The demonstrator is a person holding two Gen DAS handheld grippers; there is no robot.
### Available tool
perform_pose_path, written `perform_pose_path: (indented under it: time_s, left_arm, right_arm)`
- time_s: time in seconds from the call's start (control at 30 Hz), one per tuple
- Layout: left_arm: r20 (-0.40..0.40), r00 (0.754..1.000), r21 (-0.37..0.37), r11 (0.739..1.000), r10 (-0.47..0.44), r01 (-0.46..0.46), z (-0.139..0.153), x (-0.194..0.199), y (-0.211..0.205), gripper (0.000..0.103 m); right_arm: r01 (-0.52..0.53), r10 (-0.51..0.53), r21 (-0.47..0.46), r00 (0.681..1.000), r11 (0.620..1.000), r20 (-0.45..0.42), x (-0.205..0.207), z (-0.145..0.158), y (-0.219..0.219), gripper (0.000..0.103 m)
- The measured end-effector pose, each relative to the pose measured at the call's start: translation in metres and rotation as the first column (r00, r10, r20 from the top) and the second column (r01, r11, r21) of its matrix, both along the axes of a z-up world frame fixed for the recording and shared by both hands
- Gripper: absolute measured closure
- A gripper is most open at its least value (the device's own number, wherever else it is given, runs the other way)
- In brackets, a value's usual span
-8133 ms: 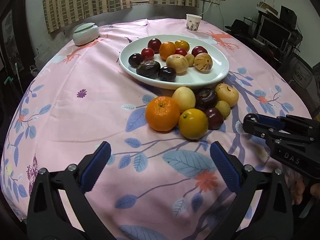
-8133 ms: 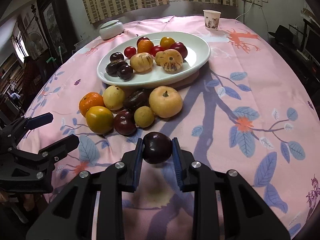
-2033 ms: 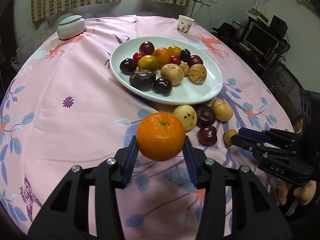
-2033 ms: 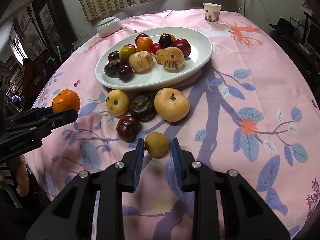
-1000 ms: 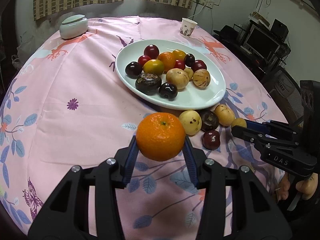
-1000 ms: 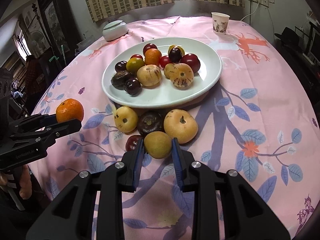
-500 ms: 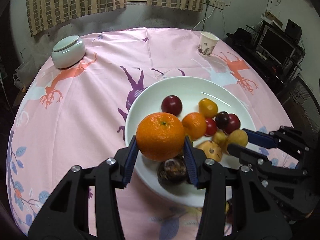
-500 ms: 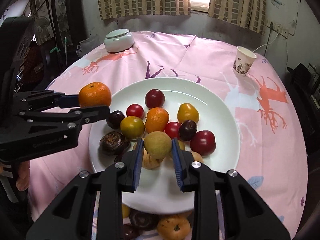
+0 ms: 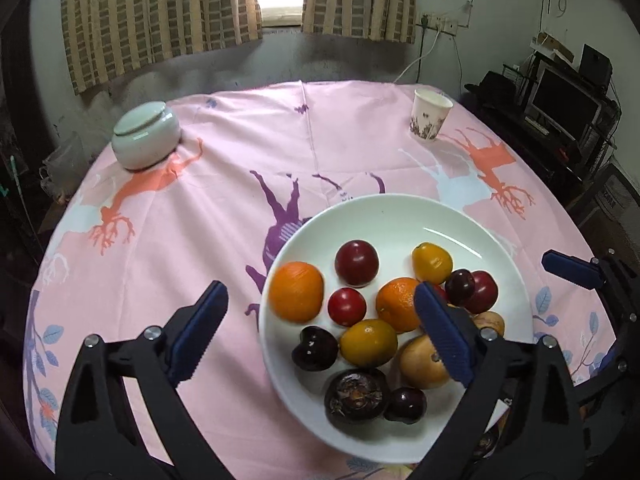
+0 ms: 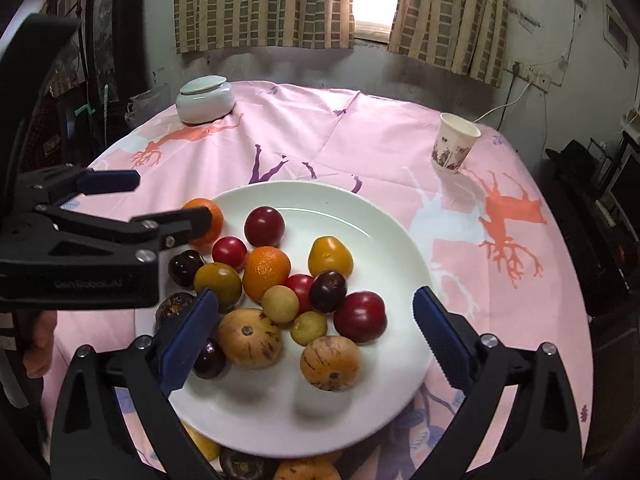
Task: Organize fruits
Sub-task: 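Lower the orange and yellow-green fruit onto the plate and open both grippers, then grasp a large yellow pear with the right gripper while the left grasps a dark red plum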
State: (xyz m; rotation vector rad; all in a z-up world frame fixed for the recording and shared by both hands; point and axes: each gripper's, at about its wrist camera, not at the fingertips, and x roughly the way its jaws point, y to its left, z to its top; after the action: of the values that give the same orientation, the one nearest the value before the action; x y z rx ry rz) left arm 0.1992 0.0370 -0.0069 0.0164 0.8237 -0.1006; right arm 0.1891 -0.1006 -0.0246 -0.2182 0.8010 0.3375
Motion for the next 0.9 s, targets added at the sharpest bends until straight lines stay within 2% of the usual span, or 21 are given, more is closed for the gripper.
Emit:
perform_pose_path:
  time_s: [0.1,0.27,0.37,0.57,0.77,0.9]
  left_arm:
    - [0.031,0.999,-0.010,1.000,0.008,-0.008,0.017,-0.024,0.001,0.002]
    - [0.020,0.999,-0.065,0.998,0.027,-0.026,0.024,-0.070,0.001,0.002]
    - [0.029,0.999,-0.088,0.995,0.043,-0.041,0.021,-0.096,-0.002,0.002]
    - [0.009,1.000,-0.078,0.997,0.022,-0.021,0.007,-0.126,-0.012,0.002]
    - [-0.022,1.000,-0.091,0.996,0.016,-0.018,-0.005,-0.139,-0.012,0.002]
    - [-0.029,0.999,-0.063,0.997,0.034,-0.036,-0.016,-0.150,-0.010,0.002]
  right_arm:
    - [0.015,-0.015,-0.018,1.000,1.000,-0.017,-0.017,0.005,-0.008,0.001]
    - [0.015,-0.013,0.026,0.997,1.000,-0.073,-0.057,0.004,-0.028,0.001]
    - [0.034,-0.029,0.046,0.995,0.998,-0.098,-0.079,-0.001,-0.037,0.001]
    - [0.065,-0.057,0.057,0.989,0.996,-0.139,-0.101,-0.010,-0.045,0.001]
    - [0.065,-0.055,0.069,0.988,0.996,-0.141,-0.115,-0.014,-0.049,0.001]
    - [0.034,-0.029,0.044,0.993,0.998,-0.114,-0.129,-0.024,-0.052,0.001]
